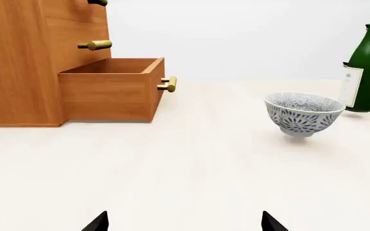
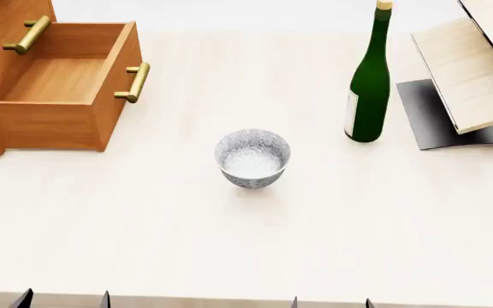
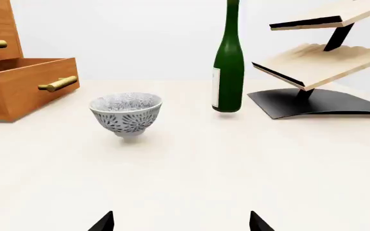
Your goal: Put the bowl on top of the cabinet.
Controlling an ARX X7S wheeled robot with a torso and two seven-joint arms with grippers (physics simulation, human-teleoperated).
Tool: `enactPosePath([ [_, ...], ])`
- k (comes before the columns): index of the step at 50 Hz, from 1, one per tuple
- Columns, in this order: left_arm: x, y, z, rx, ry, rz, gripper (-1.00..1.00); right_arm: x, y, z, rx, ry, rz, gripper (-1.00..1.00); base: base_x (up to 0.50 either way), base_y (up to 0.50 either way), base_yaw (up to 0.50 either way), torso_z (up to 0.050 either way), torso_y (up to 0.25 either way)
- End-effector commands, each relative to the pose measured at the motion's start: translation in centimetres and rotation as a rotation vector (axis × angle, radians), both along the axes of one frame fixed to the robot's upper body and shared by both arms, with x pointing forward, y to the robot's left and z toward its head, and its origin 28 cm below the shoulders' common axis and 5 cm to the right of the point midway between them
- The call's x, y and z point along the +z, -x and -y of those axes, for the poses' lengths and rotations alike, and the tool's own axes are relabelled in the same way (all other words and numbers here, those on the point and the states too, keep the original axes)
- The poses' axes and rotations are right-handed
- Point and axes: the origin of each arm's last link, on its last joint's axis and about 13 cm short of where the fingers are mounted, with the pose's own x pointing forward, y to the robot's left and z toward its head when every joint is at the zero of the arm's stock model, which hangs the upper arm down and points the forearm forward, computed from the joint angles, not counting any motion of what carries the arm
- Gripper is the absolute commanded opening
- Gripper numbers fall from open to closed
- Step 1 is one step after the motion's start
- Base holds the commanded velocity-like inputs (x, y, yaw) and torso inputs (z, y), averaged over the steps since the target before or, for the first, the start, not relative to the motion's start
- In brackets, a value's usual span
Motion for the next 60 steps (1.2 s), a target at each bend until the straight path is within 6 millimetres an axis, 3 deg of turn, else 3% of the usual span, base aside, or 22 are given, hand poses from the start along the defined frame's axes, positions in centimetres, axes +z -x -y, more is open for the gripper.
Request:
enactPosePath([
  [1,0.0,0.0,0.0,0.002,0.003,0.004,1.0,-0.1,-0.1,-0.1,0.001,0.017,-0.012,1.0,0.0,0.0,0.0,0.0,0.0],
  [6,0.0,-0.2,-0.2,0.024,0.024,-0.003,1.0,-0.5,-0.4,-0.4,-0.003,0.092,-0.066,1.0,0.0,0.0,0.0,0.0,0.0],
  [29,0.3,-0.1,-0.4,0.051,0.045,0.028,1.0,0.4,0.1,-0.2,-0.009,0.014,0.039,1.0,0.0,0.0,0.0,0.0,0.0],
  [38,2.7,0.1,-0.8,0.077,0.059,0.132,1.0,2.5,0.4,0.3,-0.068,0.036,0.11,1.0,0.43,0.0,0.0,0.0,0.0],
  [50,8.3,1.3,-1.3,0.04,0.124,0.276,1.0,7.4,2.0,1.6,-0.124,0.009,0.237,1.0,0.5,0.0,0.0,0.0,0.0],
  [60,9.7,1.8,-1.3,0.021,0.118,0.334,1.0,9.1,2.9,2.2,-0.11,-0.007,0.303,1.0,0.5,0.0,0.0,0.0,0.0],
])
